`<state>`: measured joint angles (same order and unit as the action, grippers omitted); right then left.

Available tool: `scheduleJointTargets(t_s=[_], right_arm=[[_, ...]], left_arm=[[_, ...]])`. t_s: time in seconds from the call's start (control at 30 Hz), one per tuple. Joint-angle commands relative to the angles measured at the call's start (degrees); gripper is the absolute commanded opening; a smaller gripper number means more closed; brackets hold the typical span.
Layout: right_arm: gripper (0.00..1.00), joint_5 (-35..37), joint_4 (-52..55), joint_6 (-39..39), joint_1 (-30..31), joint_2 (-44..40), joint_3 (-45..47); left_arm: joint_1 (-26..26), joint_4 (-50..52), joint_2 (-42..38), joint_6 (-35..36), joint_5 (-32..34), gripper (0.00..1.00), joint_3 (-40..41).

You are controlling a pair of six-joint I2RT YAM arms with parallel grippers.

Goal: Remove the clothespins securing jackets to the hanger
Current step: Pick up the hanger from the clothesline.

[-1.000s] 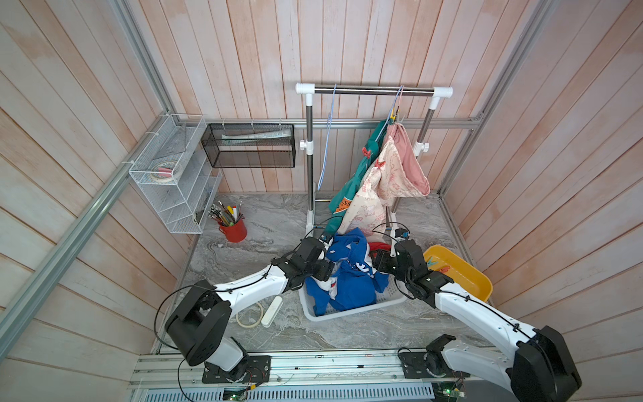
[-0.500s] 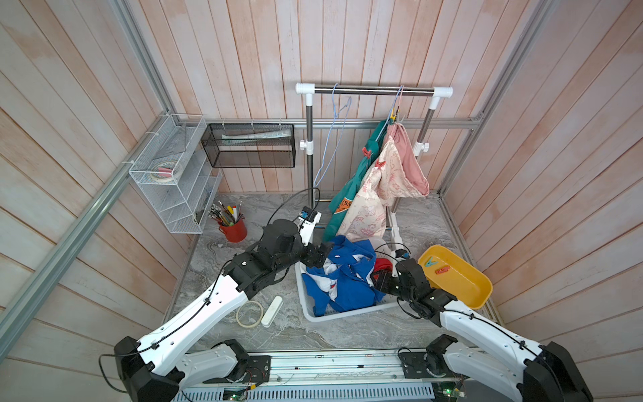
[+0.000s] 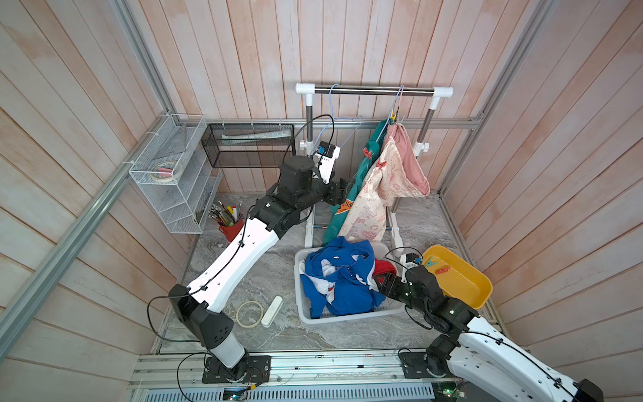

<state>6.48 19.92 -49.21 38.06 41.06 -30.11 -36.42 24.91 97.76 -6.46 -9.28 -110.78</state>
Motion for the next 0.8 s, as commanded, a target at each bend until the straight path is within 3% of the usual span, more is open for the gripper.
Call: scheduleJointTargets(t_s=[0.0, 0.3, 0.53, 0.77], right_arm=[[0.76, 5.3, 2.1, 3.8, 0.2, 0.5, -4.7], [0.78, 6.7, 2.0, 6.2, -0.2, 1.7, -8.2], [0.87, 7.0, 2.4, 8.3, -1.1, 1.9, -10.0], [0.88, 6.6, 2.9, 9.7, -2.9, 1.7, -11.8]], left_arm=[[0.7, 1.3, 3.8, -0.1, -1.0, 0.74, -5.1], [1.4, 3.2, 12.6, -0.4, -3.0, 0.7, -14.3], [1.5, 4.5, 17.6, -0.5, -6.0, 0.59, -19.7], [1.5, 5.0, 20.7, -1.1, -7.7, 0.44, -22.3]])
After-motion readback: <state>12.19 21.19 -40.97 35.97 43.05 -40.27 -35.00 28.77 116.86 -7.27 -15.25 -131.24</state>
